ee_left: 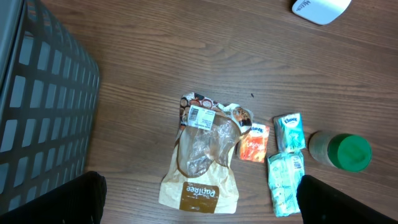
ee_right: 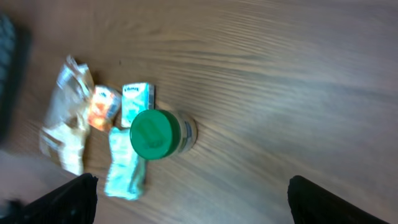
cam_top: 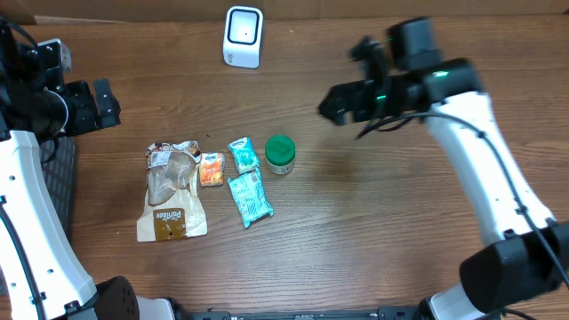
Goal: Scan the item barcode
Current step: 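Move the right gripper over the green-capped jar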
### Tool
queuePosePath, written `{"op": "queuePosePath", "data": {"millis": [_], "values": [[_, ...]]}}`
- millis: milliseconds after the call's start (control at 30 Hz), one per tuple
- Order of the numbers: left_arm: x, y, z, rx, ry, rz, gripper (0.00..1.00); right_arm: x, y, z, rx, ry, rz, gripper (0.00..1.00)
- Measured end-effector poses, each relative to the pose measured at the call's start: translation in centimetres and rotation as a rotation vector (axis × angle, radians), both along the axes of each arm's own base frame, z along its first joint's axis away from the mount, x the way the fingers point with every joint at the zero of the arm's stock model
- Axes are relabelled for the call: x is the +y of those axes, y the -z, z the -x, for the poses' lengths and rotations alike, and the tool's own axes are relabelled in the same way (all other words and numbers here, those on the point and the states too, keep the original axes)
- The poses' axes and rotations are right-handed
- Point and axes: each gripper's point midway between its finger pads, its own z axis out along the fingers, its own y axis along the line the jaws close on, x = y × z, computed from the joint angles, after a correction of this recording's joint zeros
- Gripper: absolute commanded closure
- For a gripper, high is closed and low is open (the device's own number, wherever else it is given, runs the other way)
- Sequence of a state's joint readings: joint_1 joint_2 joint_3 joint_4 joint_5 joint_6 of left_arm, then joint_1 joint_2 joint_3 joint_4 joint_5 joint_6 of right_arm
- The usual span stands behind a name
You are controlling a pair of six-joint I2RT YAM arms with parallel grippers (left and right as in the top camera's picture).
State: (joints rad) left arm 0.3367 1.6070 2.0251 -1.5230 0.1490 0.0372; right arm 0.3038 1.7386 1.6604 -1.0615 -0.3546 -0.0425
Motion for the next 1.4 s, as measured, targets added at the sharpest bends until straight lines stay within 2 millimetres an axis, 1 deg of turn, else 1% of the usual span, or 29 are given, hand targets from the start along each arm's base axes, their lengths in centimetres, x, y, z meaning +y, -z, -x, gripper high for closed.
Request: {"op": "queuePosePath", "data": {"millis": [33,67,167,267,367,467,767,833,967,1067,1200,1400], "values": [[0.0,0.0,0.0,0.000,0.000,0.000,0.01,1.5,0.6,0.4,-0.021,-0.054,0.045,0.05],[0.0,0.0,0.0,0.000,0.000,0.000,0.00,2.1,0.9,0.6,-0.031,-0.077,0.065,0.05],[0.0,0.0,0.0,0.000,0.000,0.000,0.00,5.1,2.2,1.4,-0.096,-0.206,0.168,0.05],[0.0,0.0,0.0,0.000,0.000,0.000,0.00,6.5,3.2,1.8,-0.146,-0.283,0.254,0.05],[0.0,0.0,0.0,0.000,0.000,0.000,0.00,6.8,3.5,1.6,-0.182,-0.316,0.307,0.05],[0.0,0.0,0.0,0.000,0.000,0.000,0.00,6.7,3.8,1.2,-0.199,-0.325,0.335,0.05],[0.0,0.0,0.0,0.000,0.000,0.000,0.00,8.0,8.6,0.7,-0.126,-0.403,0.341,0.06],[0.0,0.0,0.0,0.000,0.000,0.000,0.00,8.4,9.6,0.9,-0.106,-0.427,0.332,0.06],[0.0,0.0,0.0,0.000,0.000,0.000,0.00,9.2,10.0,1.4,-0.105,-0.465,0.316,0.05],[0.0,0.0,0.0,0.000,0.000,0.000,0.01,10.2,10.6,2.1,-0.097,-0.502,0.310,0.05],[0.0,0.0,0.0,0.000,0.000,0.000,0.01,10.9,12.2,2.8,-0.063,-0.533,0.318,0.05],[0.0,0.0,0.0,0.000,0.000,0.000,0.00,11.1,13.7,3.4,-0.024,-0.551,0.332,0.05]]}}
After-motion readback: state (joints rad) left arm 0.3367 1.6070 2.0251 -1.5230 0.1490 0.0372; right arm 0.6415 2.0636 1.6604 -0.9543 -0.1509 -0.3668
